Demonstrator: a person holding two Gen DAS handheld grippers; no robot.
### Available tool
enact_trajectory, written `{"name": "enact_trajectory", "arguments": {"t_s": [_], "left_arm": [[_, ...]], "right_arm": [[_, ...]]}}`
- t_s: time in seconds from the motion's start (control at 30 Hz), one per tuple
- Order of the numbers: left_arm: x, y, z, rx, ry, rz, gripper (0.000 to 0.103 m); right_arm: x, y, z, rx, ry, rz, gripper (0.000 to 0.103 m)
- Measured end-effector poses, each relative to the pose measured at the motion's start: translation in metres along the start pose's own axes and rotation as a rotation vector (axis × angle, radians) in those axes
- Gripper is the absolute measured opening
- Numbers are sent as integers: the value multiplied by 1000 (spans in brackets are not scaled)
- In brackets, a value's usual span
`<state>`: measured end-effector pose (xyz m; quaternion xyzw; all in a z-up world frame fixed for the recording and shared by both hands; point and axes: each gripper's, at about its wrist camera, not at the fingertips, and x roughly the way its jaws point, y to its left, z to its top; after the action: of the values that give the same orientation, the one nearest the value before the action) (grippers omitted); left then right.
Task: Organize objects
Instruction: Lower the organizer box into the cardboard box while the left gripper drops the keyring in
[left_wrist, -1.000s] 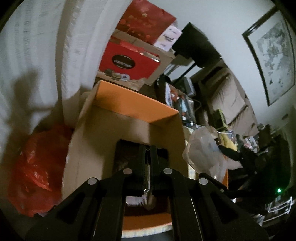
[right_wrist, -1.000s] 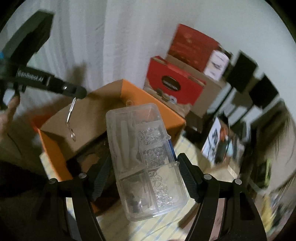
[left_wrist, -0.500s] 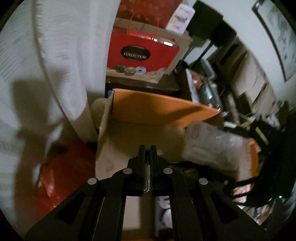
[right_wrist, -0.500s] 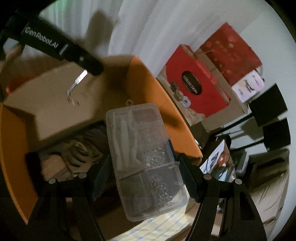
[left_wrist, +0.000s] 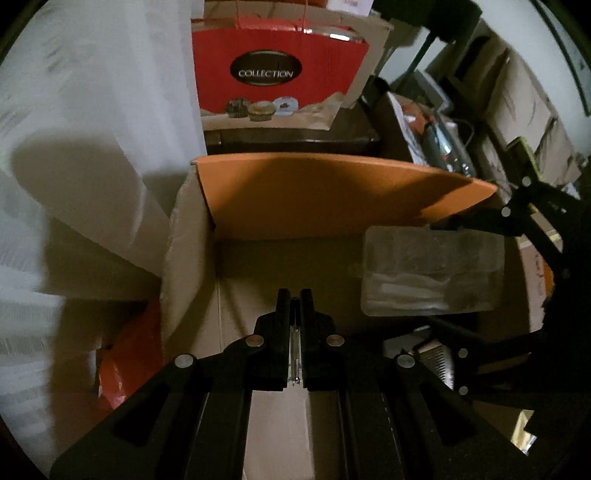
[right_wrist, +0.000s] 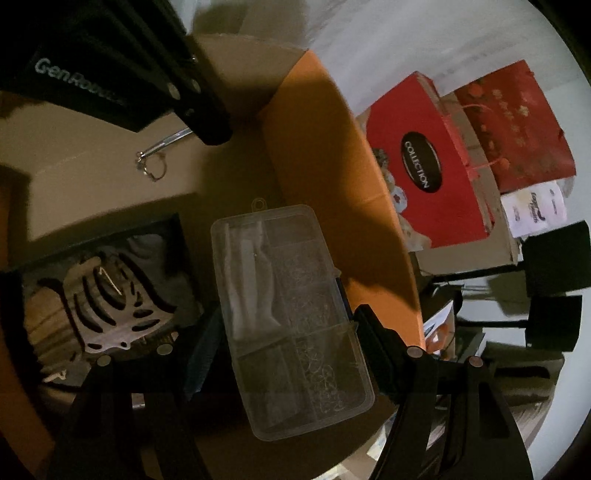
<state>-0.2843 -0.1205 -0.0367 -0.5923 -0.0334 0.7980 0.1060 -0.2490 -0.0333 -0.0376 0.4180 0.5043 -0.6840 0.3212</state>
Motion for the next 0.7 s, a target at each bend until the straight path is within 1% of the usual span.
{"name": "enact_trajectory", "arguments": {"t_s": [0.1,0.23,0.33,0.43,0.5,0.53,0.57,0.63,0.7], "left_arm": [[6,-3,2,9,10,11,4],[15,-8,5,21,21,31,4],[19,-9,6,14,30,30,5],[18,-7,5,0,33,24,7],[14,-5,3,-14,25,18,15],[10,-3,2,-28,14,-2,23],[6,-2,1,-39,7,-28,27],[-3,-2,0,-59,-11,-51,32],[-11,-4,-3,-62,-27,-54,37]], "right_arm": [[7,0,-1,-14,14,9,74],[17,6,-5,-44,35,-42,73],[16,6,-6,-32,23,-54,74],[12,8,-9,-30,16,-87,75],[6,5,-12,-5,-3,-76,75],[3,3,-13,14,-13,-69,75],[-2,1,-16,39,-25,-62,75],[-14,-3,-20,87,-59,-43,75],[-28,-7,-25,144,-97,-29,75]]}}
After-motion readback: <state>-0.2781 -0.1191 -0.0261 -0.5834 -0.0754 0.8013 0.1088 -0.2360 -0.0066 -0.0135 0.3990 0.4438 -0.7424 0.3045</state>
